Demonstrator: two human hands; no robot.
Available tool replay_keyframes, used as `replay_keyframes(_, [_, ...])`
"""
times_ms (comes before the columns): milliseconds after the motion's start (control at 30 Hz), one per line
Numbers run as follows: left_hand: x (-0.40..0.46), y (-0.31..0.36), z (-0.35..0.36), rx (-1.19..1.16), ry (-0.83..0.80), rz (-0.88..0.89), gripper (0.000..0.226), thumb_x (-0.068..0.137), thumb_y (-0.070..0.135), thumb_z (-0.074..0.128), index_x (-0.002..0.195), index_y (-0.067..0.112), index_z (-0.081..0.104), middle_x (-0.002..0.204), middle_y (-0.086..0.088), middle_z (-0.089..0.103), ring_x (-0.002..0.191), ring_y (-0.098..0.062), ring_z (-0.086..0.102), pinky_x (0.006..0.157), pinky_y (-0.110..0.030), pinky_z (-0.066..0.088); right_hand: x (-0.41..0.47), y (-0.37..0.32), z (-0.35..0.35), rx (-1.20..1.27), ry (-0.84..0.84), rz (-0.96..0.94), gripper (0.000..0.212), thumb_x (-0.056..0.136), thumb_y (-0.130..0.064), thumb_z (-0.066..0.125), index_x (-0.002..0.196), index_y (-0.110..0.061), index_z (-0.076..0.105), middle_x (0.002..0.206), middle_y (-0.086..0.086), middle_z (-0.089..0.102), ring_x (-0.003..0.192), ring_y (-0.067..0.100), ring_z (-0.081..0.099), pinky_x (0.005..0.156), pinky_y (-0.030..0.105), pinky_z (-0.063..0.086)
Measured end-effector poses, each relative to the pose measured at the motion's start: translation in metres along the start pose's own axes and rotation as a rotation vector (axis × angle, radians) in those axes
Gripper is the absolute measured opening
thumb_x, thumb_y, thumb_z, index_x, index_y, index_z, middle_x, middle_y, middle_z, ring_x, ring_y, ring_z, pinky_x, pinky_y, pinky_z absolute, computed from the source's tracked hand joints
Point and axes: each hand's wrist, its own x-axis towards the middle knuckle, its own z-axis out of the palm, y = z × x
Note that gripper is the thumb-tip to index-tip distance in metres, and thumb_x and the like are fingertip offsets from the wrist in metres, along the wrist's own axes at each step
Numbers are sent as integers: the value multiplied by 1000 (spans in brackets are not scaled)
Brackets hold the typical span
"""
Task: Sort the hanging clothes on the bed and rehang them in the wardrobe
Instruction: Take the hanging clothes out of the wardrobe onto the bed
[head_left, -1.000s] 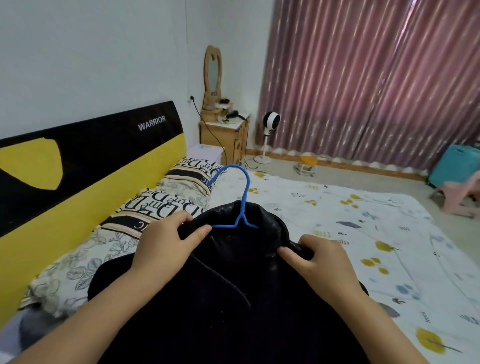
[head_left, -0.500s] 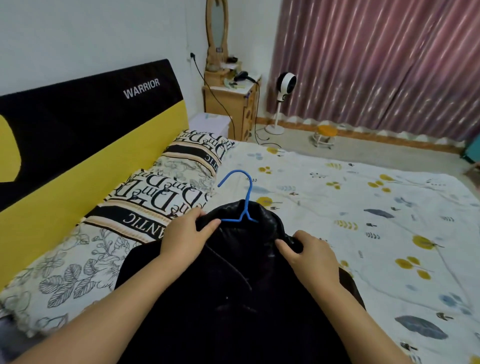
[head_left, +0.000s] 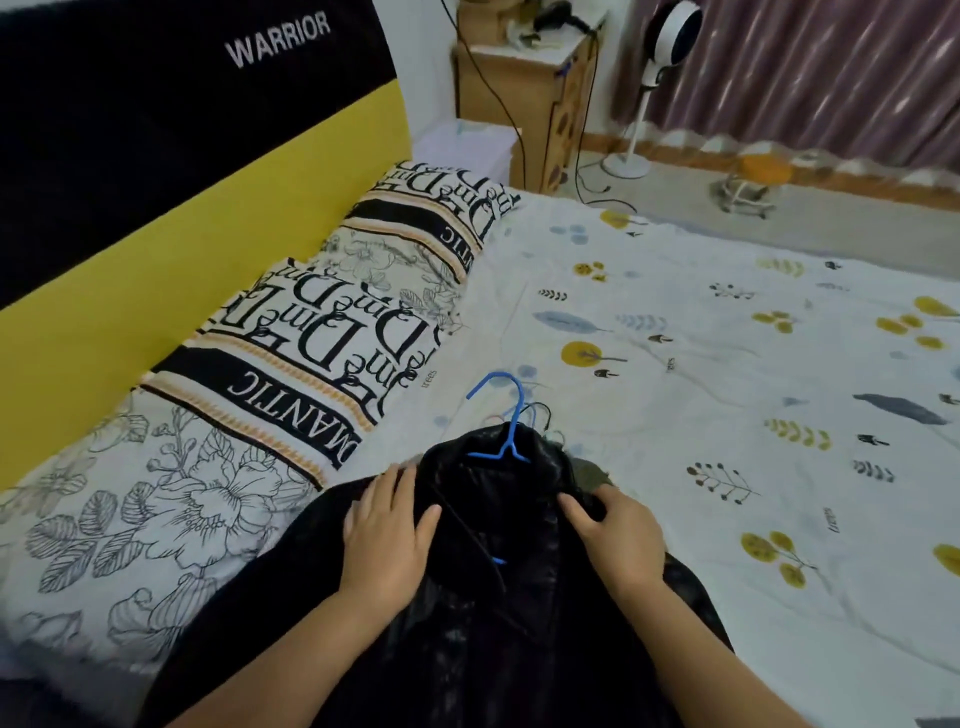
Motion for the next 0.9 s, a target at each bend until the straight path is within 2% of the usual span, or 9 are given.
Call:
replay_keyframes(100, [1, -17, 32, 90, -146, -53, 87, 74, 66, -10, 149, 23, -1, 158, 2, -3, 146, -17, -4, 117, -39, 3, 12, 11, 25, -29, -85, -18, 36, 89, -47, 55, 79, -12, 52, 69, -2, 53, 75, 25, 58, 50, 29, 28])
replay_keyframes(200, [11, -26, 57, 132, -244, -78, 70, 91, 61, 6, 149, 23, -6, 158, 3, -7, 146, -18, -6, 118, -40, 3, 15, 15, 47, -165, -146, 5, 33, 94, -43, 46, 107, -15, 55, 108, 5, 61, 108, 26, 54, 83, 36, 38])
replay_keyframes(267, [17, -28, 68, 141, -292, -96, 63, 98, 51, 16, 149, 23, -7, 158, 2, -9, 145, -19, -8, 118, -42, 2, 10, 16, 58, -235, -151, 48, 46, 95, -43, 42, 134, -18, 41, 137, 2, 45, 130, 21, 37, 105, 43, 27])
replay_keyframes(333, [22, -27, 77, 148, -325, -119, 63, 98, 50, 15, 149, 23, -10, 157, 1, -11, 145, -21, -11, 117, -43, -1, -4, 12, 66, -212, -114, 38, 57, 95, -41, 43, 145, -17, 29, 152, 4, 28, 142, 20, 20, 113, 49, 15])
replay_keyframes(433, [26, -29, 87, 166, -332, -134, 64, 97, 51, 15, 148, 22, -11, 157, 1, -13, 145, -21, -12, 117, -45, -3, -26, 11, 80, -253, -183, -72, 63, 96, -43, 40, 149, -15, 21, 158, 8, 11, 147, 22, 5, 114, 55, 6])
replay_keyframes(533, [25, -34, 93, 177, -368, -130, 65, 98, 50, 15, 148, 22, -14, 157, 0, -16, 144, -22, -14, 116, -45, -5, -31, 20, 90, -399, -415, -51, 64, 97, -52, 13, 150, -20, -5, 158, 2, -11, 145, 18, -14, 115, 50, -5])
replay_keyframes(733, [34, -34, 78, 127, -515, -115, 66, 98, 49, 20, 148, 21, -13, 156, -1, -17, 144, -23, -13, 116, -45, -3, -21, 18, 83, -459, -556, -45, 66, 99, -50, 18, 149, -20, -11, 158, 3, -16, 145, 18, -15, 116, 49, -1])
replay_keyframes(800, [38, -35, 65, 114, -541, -96, 65, 99, 47, 25, 150, 19, -3, 158, -3, -7, 146, -24, -1, 117, -44, 7, -20, 13, 73, -465, -584, -46, 66, 99, -50, 20, 150, -20, -8, 158, 4, -13, 145, 18, -13, 116, 47, 2])
replay_keyframes(900, [36, -35, 39, 136, -515, -62, 54, 99, 42, 33, 142, 10, 31, 146, -12, 35, 132, -29, 37, 105, -39, 35, -23, 2, 56, -459, -593, -31, 62, 99, -48, 24, 151, -20, 3, 159, 6, -4, 146, 23, -5, 117, 46, 10])
